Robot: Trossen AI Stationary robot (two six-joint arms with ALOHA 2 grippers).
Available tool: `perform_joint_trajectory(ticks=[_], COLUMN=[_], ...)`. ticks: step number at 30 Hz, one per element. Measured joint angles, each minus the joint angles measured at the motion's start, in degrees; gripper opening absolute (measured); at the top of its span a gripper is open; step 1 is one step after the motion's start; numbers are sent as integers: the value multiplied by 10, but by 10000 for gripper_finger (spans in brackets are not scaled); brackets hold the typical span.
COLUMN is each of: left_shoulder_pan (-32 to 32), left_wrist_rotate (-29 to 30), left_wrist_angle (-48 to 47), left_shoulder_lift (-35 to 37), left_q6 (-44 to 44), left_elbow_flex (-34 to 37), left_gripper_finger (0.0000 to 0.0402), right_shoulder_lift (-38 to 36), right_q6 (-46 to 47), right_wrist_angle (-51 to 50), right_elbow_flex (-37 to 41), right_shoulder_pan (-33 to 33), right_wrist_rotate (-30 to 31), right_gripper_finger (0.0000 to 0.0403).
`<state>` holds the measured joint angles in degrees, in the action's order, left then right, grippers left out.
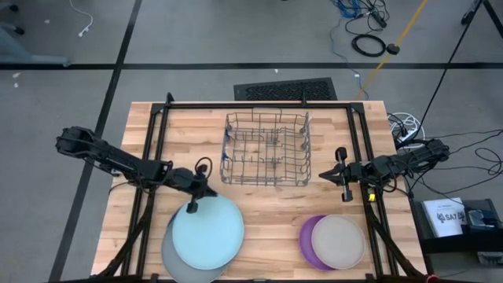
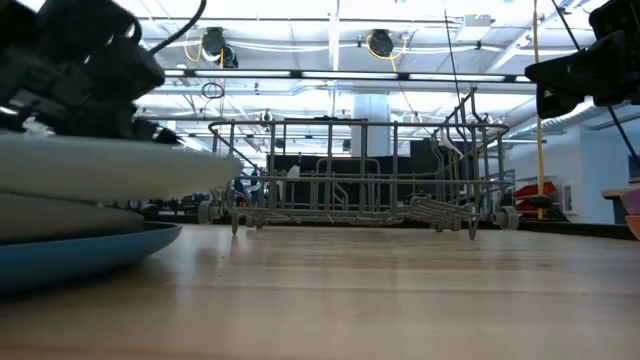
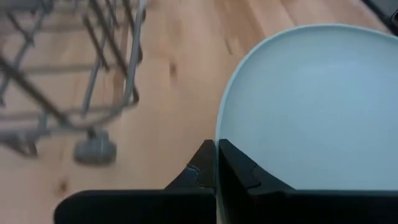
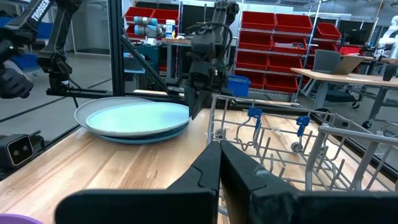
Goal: Sort dishes
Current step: Put the light blue plate into the dish rack
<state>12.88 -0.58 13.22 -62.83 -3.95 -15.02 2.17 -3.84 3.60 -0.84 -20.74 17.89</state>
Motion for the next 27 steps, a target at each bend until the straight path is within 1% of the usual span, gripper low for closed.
perform_joint_trajectory(ticks=[6,14,17,22,27], left_shoulder_pan=[3,9,9,10,10], left_wrist_rotate=[-4,-5,-4,14,29], left_wrist_angle=[-24,-24,-31,-51,-50], left_shoulder_lift=[0,8,17,37,53], left_q6=[34,79,86,89,90], left_elbow_flex=[-44,-91,-100,-103,-103], left_gripper_finger=[0,0,0,0,0], right_shoulder_lift=[0,0,0,0,0], right_q6=[0,0,0,0,-1], right_wrist_angle=[0,0,0,0,0], right_elbow_flex=[0,0,0,0,0], right_shoulder_pan=[0,0,0,0,0], right_wrist_rotate=[0,0,0,0,0], right_gripper_finger=[4,4,4,4,4])
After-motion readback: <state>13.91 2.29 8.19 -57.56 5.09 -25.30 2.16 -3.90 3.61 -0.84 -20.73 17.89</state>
